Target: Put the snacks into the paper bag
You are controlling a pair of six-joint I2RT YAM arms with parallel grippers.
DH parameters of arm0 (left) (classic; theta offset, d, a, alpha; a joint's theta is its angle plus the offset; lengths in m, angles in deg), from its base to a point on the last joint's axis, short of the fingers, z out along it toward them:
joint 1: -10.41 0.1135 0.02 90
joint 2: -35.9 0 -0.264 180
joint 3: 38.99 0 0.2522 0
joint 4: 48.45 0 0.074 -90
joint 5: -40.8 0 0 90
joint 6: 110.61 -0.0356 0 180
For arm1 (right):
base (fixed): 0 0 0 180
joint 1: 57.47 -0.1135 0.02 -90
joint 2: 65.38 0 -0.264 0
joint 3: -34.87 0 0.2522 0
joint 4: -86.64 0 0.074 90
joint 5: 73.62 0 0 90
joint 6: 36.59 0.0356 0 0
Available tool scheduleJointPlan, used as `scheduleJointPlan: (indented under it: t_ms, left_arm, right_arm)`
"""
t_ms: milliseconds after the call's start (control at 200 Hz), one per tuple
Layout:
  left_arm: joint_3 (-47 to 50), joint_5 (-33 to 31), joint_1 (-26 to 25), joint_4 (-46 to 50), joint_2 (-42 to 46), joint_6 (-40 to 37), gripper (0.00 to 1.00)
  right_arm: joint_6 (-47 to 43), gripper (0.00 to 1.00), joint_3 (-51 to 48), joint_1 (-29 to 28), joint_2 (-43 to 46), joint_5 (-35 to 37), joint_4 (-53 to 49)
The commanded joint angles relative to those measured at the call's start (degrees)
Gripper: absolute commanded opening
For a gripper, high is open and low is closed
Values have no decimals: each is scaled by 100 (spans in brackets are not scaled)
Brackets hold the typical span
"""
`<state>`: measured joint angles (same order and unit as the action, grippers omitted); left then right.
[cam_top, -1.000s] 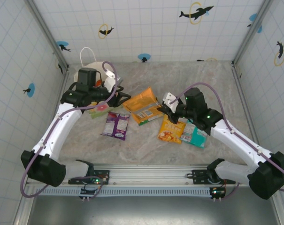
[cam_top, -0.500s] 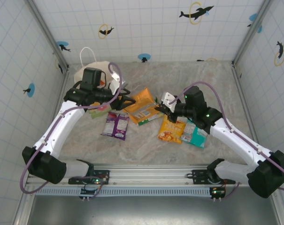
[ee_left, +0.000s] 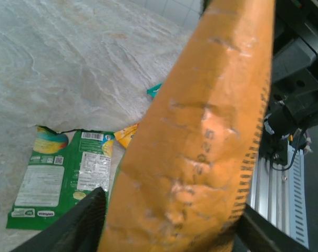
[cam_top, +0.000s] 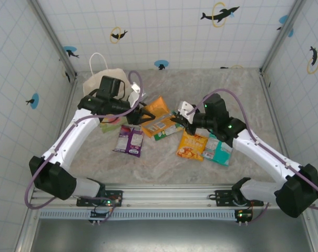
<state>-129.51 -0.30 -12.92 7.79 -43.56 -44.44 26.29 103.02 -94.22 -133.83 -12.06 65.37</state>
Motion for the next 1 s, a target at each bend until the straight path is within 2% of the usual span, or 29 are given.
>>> scheduleJointPlan:
  t_ms: [0, 300, 420, 691, 751, 791, 991]
  left_arm:
    - [-235, 131, -57, 289, -63, -262, 49]
    - [-266, 31, -54, 195, 40, -314, 19]
    - [-270, -94, -52, 91, 110, -314, 12]
    - [-279, -683, -56, -575, 349, 171, 0]
    - [-296, -799, -57, -699, 395, 221, 0]
    - [-318, -923, -57, -780, 426, 245, 0]
    - [-378, -1796, -57, -1299, 620, 476, 0]
  right_arm:
    - [-65, 0, 273, -31, -54, -39, 298]
    - [-23, 0, 300, -34, -92, 79, 264]
    - [23, 0, 250, -34, -47, 174, 292]
    - [525, 26, -297, 10, 325, 594, 983]
    - [678, 29, -415, 47, 414, 595, 1115]
    - [826, 31, -507, 62, 490, 847, 1150]
    - [1829, 49, -1343, 220, 1014, 1140, 2443]
